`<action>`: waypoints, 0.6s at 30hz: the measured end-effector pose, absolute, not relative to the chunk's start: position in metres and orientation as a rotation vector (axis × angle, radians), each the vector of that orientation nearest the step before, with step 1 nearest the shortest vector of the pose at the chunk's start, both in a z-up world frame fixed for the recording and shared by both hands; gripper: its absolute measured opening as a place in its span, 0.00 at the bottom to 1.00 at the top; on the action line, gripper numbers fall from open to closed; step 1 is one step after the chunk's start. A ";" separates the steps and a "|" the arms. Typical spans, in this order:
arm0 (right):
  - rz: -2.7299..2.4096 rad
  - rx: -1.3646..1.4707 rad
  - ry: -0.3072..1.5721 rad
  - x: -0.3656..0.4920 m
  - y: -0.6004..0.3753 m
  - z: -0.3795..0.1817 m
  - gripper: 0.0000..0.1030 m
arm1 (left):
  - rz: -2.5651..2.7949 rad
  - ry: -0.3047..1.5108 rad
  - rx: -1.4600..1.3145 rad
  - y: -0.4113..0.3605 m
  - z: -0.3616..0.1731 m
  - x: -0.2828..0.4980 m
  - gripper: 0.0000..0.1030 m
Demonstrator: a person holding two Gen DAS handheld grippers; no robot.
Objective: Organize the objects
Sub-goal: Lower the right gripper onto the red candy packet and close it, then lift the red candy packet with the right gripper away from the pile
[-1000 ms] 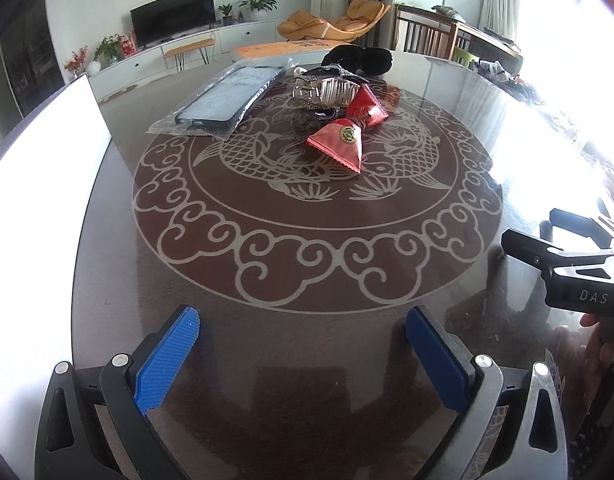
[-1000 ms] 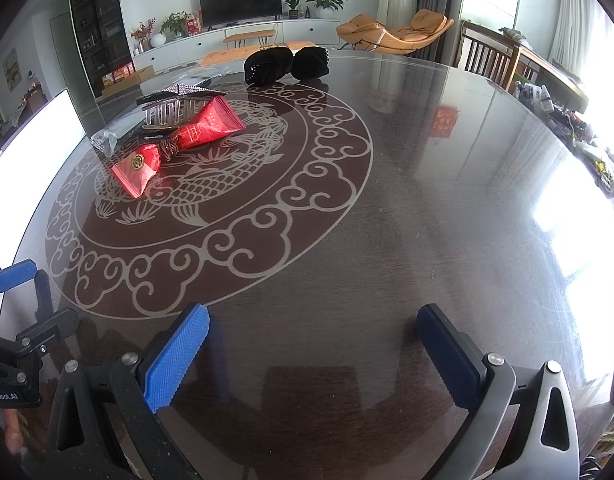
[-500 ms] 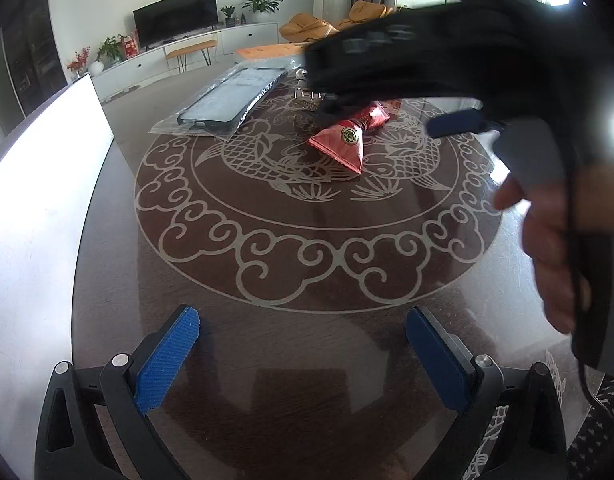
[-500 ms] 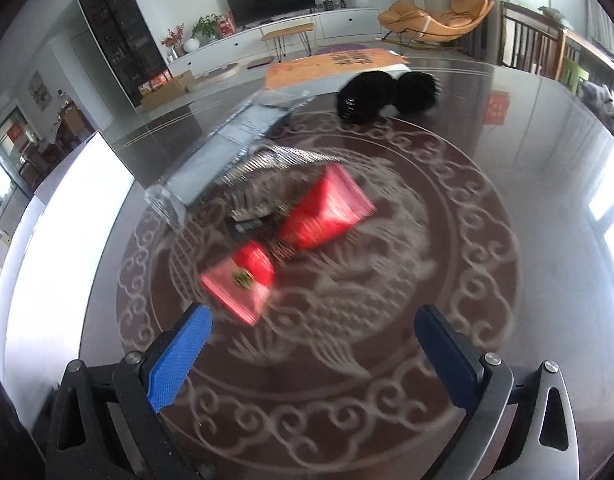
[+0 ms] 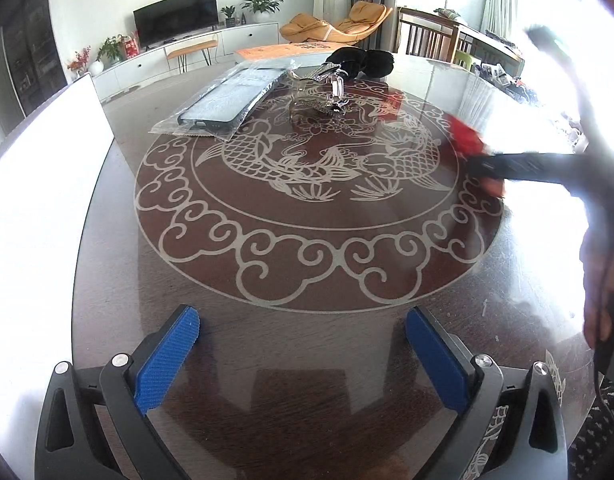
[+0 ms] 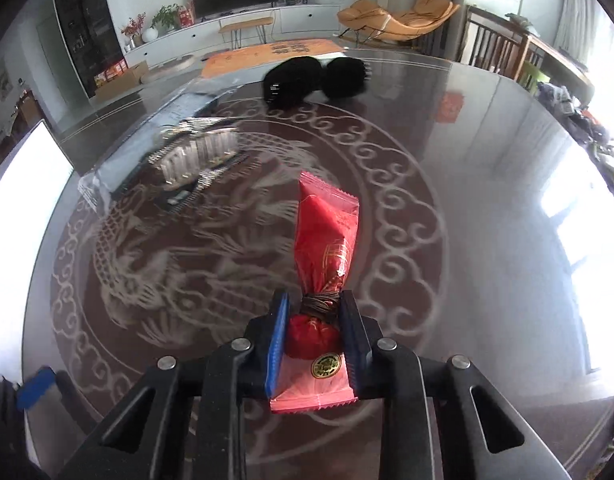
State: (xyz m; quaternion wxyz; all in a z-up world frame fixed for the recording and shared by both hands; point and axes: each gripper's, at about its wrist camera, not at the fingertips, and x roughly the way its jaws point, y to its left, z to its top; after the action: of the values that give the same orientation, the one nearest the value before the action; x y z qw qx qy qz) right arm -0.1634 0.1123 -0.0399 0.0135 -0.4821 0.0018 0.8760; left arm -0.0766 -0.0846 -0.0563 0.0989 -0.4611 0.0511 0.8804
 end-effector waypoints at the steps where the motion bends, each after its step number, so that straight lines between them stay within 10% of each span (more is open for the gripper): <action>1: 2.720 -1.468 -0.008 -0.152 0.125 -0.040 0.25 | 2.604 0.151 -1.364 -0.085 -0.056 -0.077 1.00; 7: 2.736 -1.372 0.049 -0.115 0.172 -0.038 0.29 | 2.604 0.151 -1.364 -0.085 -0.056 -0.076 1.00; 11: 2.750 -1.370 0.067 -0.116 0.172 -0.042 0.60 | 2.604 0.151 -1.364 -0.085 -0.056 -0.076 1.00; 18: 2.758 -1.361 -0.007 -0.114 0.160 -0.047 0.75 | 2.604 0.151 -1.364 -0.085 -0.056 -0.076 1.00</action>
State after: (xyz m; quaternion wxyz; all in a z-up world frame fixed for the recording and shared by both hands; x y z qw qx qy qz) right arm -0.1135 0.1598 -0.0471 0.0329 -0.4422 -0.0021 0.8963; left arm -0.0765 -0.0850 -0.0559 0.0989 -0.4612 0.0511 0.8803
